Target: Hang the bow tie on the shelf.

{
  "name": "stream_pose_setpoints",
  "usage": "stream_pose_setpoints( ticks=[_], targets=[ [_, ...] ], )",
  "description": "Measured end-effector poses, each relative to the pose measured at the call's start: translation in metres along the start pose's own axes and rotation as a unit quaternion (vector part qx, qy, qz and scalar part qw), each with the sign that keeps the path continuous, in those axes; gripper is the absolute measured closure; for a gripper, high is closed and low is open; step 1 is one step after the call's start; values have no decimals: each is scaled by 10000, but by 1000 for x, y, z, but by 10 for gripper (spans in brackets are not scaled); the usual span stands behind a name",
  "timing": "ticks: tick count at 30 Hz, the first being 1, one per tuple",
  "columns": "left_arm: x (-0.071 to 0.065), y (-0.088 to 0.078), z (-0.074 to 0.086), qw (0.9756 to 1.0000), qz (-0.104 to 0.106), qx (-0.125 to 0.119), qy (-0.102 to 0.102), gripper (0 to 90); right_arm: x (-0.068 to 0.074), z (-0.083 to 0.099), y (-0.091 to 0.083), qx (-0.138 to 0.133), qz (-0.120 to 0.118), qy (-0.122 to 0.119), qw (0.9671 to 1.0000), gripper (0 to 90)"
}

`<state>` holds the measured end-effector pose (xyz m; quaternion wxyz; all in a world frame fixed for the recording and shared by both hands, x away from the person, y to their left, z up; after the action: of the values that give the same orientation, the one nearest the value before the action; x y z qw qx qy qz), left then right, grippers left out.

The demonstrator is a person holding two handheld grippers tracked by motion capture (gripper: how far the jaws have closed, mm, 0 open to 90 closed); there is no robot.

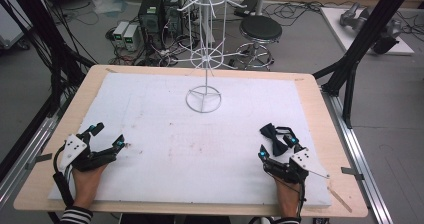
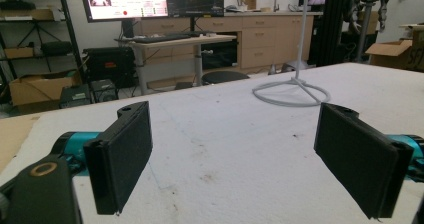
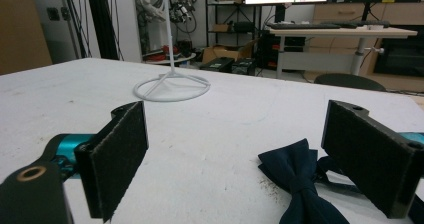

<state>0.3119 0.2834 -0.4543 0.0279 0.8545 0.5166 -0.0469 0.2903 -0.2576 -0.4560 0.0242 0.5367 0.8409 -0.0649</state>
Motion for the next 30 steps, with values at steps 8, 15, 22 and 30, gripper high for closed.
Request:
stream_pose_setpoints(
  ticks=[8, 15, 22, 30],
  targets=[
    [0, 0, 0, 10000, -8, 0, 5, 160, 0, 0, 0, 1, 32, -5, 10000, 104],
    [0, 0, 0, 10000, -10, 5, 9, 160, 1, 0, 1, 85, 51, -68, 9999, 104],
    [0, 0, 0, 10000, -7, -5, -13, 160, 1, -1, 5, 333, -80, -54, 9994, 104],
    [0, 0, 0, 10000, -8, 4, -14, 160, -4, -20, 2, 410, -173, -89, 9990, 104]
  ],
)
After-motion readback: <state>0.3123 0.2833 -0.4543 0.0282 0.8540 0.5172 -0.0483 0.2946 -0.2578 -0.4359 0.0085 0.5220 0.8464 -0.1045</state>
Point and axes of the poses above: each handheld gripper's, and its own axes: y roughly forward along the jaws, z roughly out of its underside, x roughly to its left, the point moved 4 cm from there along y, roughly forward along the jaws, and after that the axes turned 8 degrees about -y, right-handed, at the moved point
